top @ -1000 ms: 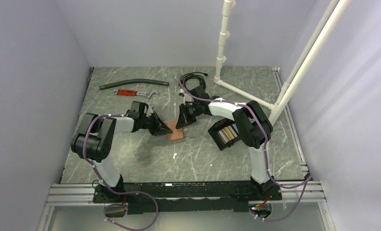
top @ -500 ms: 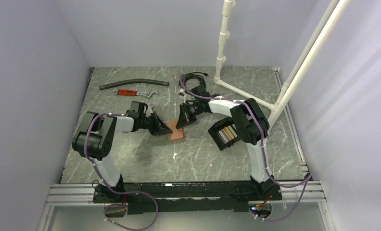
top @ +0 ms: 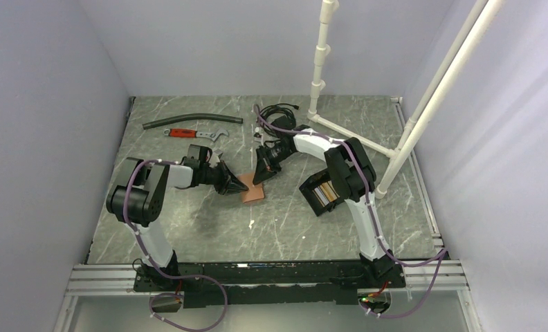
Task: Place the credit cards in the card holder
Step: Close the card holder at the center of the board.
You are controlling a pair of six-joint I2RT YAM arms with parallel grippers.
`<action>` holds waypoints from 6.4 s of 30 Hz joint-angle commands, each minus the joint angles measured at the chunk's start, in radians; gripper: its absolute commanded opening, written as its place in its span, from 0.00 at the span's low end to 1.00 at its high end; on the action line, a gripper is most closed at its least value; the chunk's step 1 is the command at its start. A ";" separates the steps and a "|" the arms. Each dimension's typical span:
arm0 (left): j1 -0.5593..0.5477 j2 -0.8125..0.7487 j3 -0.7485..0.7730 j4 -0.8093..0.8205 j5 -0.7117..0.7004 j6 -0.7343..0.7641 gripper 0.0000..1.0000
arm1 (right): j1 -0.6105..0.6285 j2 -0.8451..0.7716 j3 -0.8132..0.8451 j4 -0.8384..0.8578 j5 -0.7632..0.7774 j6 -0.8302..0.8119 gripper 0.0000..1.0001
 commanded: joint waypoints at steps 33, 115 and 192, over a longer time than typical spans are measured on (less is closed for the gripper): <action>-0.021 -0.054 0.140 -0.271 -0.096 0.175 0.09 | 0.140 -0.134 0.007 0.047 0.379 0.105 0.30; 0.022 0.188 0.277 -0.226 0.093 0.167 0.00 | 0.409 -0.191 0.110 -0.219 1.422 0.230 0.19; 0.020 0.195 0.264 -0.203 0.099 0.160 0.00 | 0.304 -0.366 -0.146 0.063 1.068 0.252 0.05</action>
